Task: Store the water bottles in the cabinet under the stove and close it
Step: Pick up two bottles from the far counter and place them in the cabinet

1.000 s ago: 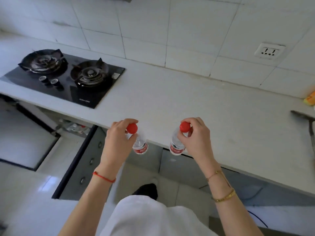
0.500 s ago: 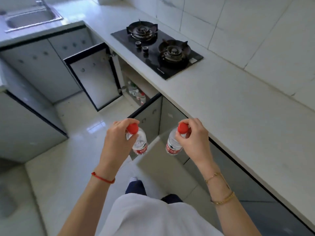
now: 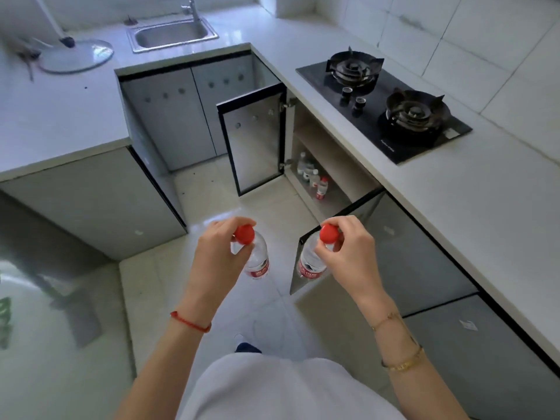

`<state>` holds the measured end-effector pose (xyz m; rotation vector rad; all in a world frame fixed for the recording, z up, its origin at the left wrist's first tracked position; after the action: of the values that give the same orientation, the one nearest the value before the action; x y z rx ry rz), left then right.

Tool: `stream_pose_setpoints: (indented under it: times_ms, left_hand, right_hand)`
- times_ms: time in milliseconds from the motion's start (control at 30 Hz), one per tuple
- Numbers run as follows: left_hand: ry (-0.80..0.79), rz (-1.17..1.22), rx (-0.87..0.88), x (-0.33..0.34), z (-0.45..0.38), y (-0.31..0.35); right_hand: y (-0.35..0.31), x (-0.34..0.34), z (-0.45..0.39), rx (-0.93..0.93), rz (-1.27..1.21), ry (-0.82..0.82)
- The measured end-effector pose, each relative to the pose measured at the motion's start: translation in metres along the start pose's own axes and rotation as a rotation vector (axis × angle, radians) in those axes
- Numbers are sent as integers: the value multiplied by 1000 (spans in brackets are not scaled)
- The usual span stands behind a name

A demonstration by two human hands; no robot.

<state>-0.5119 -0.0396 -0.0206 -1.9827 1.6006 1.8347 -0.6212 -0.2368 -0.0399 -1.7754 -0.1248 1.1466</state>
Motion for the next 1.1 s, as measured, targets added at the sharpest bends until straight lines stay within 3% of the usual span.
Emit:
stream_pose_setpoints:
  times_ms: [267, 500, 1100]
  left_hand:
    - [-60, -21, 55, -51, -51, -97]
    - [-77, 10, 70, -56, -109, -151]
    - [-339, 118, 314, 70, -394, -209]
  right_hand:
    - [-64, 88, -35, 26, -7, 52]
    - [-83, 131, -85, 47, 36, 68]
    - [-40, 172, -319, 319, 102, 189]
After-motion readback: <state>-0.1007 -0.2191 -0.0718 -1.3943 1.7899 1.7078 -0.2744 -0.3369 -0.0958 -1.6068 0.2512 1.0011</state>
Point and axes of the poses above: each hand's wrist, its own z-axis away from the middle knuckle, its own x-axis out of the palm, y = z × x, the point moved 1 cm from there along -z, towards the middle knuckle, and after that the axes turned 10 degrees about x, right-handed, at the moved point
